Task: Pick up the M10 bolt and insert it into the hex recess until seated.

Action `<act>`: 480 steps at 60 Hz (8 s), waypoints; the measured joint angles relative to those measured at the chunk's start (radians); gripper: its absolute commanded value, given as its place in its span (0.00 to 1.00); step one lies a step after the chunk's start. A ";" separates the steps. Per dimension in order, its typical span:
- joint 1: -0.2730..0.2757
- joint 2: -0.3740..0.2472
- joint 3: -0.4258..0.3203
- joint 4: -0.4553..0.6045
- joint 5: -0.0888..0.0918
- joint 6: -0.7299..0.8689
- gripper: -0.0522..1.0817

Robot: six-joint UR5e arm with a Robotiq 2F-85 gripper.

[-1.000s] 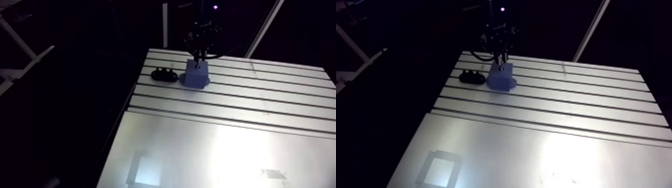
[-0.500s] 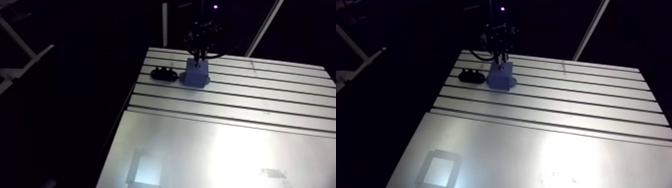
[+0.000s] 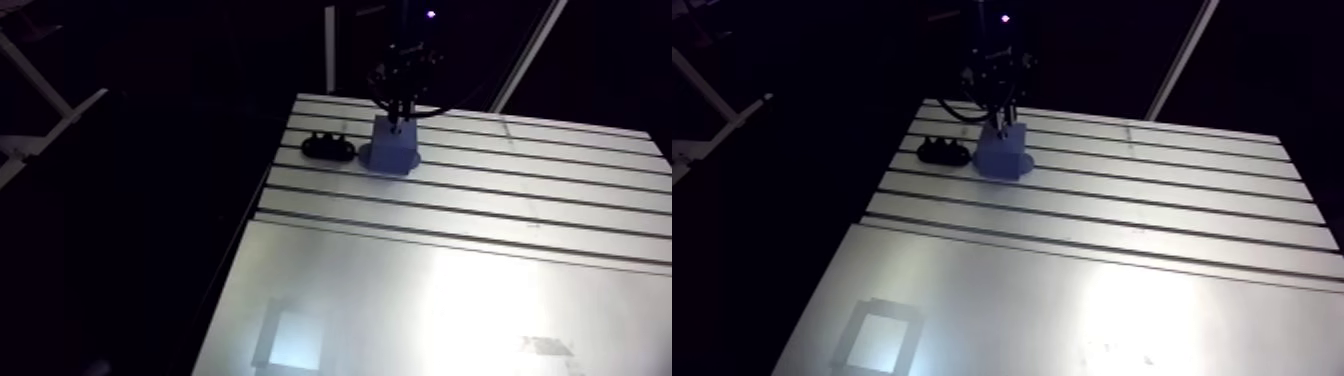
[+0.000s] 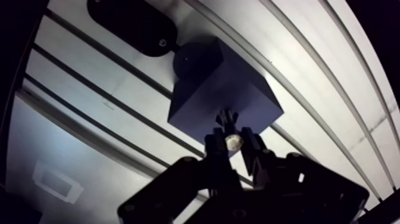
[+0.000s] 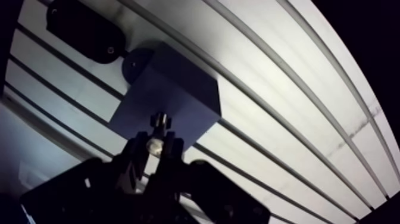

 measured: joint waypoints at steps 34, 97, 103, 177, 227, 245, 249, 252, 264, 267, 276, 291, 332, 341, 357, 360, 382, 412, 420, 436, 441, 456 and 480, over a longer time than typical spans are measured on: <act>0.001 -0.005 0.011 -0.056 0.008 0.003 0.05; -0.016 -0.117 0.019 -0.021 0.084 0.558 1.00; -0.013 -0.096 0.018 -0.039 0.090 0.593 1.00; -0.038 -0.025 0.005 -0.006 0.087 0.595 1.00; -0.033 -0.022 0.031 -0.015 0.087 0.587 1.00; -0.030 -0.023 0.043 -0.036 0.088 0.586 1.00; -0.030 -0.023 0.046 -0.049 0.089 0.586 1.00; -0.030 -0.023 0.049 -0.056 0.089 0.586 1.00; -0.029 -0.023 0.055 -0.073 0.089 0.586 1.00; -0.029 -0.023 0.056 -0.075 0.089 0.586 1.00; -0.030 -0.022 0.059 -0.078 0.089 0.584 1.00; -0.031 -0.021 0.060 -0.080 0.088 0.574 1.00; -0.032 -0.016 0.063 -0.080 0.089 0.566 1.00; -0.032 -0.016 0.062 -0.080 0.089 0.566 1.00; -0.031 -0.015 0.062 -0.080 0.089 0.565 1.00; -0.032 -0.015 0.063 -0.080 0.089 0.565 1.00; -0.032 -0.015 0.067 -0.080 0.090 0.565 1.00; -0.034 -0.011 0.070 -0.082 0.090 0.555 1.00; -0.034 -0.008 0.070 -0.091 0.090 0.549 1.00; -0.034 -0.006 0.070 -0.100 0.090 0.545 1.00; -0.034 -0.006 0.070 -0.100 0.090 0.545 1.00; -0.033 -0.005 0.067 -0.100 0.095 0.545 1.00; -0.026 -0.024 0.067 -0.087 0.094 0.545 1.00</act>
